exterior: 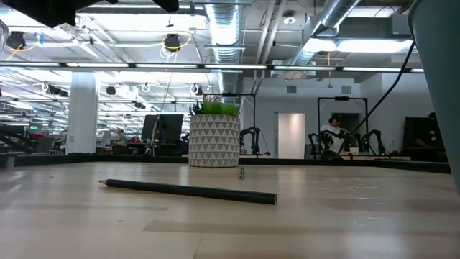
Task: Sort pens & pencils
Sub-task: Put the black pen into the transparent bin
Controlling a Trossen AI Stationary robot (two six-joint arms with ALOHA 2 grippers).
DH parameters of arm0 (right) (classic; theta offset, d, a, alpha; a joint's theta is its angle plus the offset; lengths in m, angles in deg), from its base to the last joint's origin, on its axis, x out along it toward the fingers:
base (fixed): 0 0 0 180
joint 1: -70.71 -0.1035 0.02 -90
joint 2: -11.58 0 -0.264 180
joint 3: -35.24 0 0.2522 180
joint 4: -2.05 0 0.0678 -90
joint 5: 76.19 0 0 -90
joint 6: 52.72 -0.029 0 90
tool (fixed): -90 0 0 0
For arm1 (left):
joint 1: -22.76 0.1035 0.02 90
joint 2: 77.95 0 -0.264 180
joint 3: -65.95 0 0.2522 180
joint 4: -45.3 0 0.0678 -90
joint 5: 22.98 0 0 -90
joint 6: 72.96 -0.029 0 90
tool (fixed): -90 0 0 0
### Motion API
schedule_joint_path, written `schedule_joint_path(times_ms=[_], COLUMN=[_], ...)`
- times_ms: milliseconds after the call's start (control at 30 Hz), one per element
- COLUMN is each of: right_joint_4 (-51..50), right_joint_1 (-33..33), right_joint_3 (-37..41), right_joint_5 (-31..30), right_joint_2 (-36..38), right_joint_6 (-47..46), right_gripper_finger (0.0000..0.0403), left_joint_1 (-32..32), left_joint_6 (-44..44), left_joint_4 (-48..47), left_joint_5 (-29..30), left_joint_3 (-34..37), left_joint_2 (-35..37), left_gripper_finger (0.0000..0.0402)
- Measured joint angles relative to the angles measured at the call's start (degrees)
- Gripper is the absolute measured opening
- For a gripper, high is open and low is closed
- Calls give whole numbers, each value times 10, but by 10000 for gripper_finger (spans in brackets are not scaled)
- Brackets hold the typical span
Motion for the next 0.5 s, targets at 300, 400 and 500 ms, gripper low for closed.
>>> schedule_joint_path(times_ms=[300,400,500], right_joint_4=[0,0,-1], right_joint_1=[0,0,0], right_joint_3=[0,0,0], right_joint_5=[0,0,0], right_joint_2=[0,0,0], right_joint_6=[0,0,0], right_gripper_finger=[62,62,62], left_joint_1=[0,0,0], left_joint_6=[-2,-4,-4], left_joint_4=[-3,-3,-3], left_joint_5=[-1,-1,-1], left_joint_3=[0,0,0], left_joint_2=[0,0,0], left_gripper_finger=[83,68,50])
